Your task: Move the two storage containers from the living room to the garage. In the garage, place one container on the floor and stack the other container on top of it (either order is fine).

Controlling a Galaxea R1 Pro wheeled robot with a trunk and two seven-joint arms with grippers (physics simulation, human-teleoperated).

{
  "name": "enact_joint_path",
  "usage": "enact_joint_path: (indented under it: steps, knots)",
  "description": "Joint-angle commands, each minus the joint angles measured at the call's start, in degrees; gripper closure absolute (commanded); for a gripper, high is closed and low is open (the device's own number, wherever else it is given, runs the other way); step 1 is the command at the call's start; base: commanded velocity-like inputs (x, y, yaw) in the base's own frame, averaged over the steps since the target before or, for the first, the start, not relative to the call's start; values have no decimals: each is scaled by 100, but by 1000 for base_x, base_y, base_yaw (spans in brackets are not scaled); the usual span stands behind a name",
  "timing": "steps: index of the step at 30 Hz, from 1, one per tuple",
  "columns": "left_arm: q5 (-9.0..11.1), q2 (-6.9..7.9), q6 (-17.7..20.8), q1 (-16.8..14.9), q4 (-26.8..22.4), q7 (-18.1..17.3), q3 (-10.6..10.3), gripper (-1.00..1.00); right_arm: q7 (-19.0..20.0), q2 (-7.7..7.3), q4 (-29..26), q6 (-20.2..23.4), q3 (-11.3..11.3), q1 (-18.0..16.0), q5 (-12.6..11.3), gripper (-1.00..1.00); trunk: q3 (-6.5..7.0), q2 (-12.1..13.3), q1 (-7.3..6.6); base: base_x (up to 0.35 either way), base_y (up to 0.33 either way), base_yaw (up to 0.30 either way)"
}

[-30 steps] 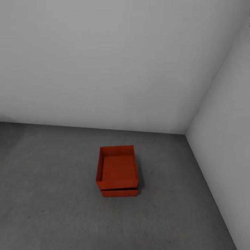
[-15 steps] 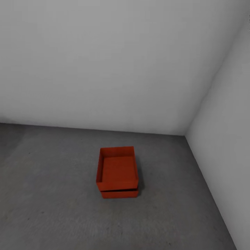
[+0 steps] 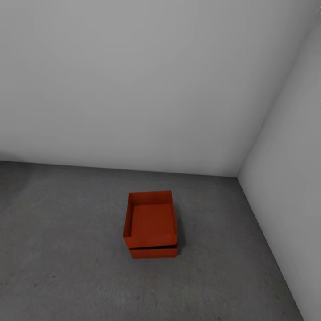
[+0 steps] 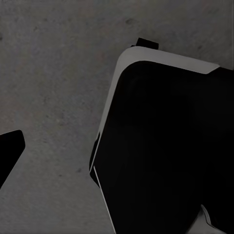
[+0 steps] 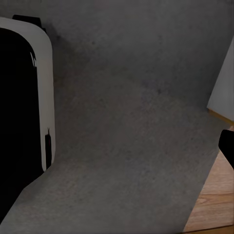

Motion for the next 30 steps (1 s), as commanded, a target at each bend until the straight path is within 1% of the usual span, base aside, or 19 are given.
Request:
enact_joint_path:
  steps: [1,30]
  knots:
    - [5,-2,-19,-2,4,9,29,-100,0,3,18,-30,48,-6,-47,-100,4,-4,1,0,0,0]
    - [8,-2,-18,-2,4,9,30,-100,0,3,18,-30,48,-6,-47,-100,261,-4,1,0,0,0]
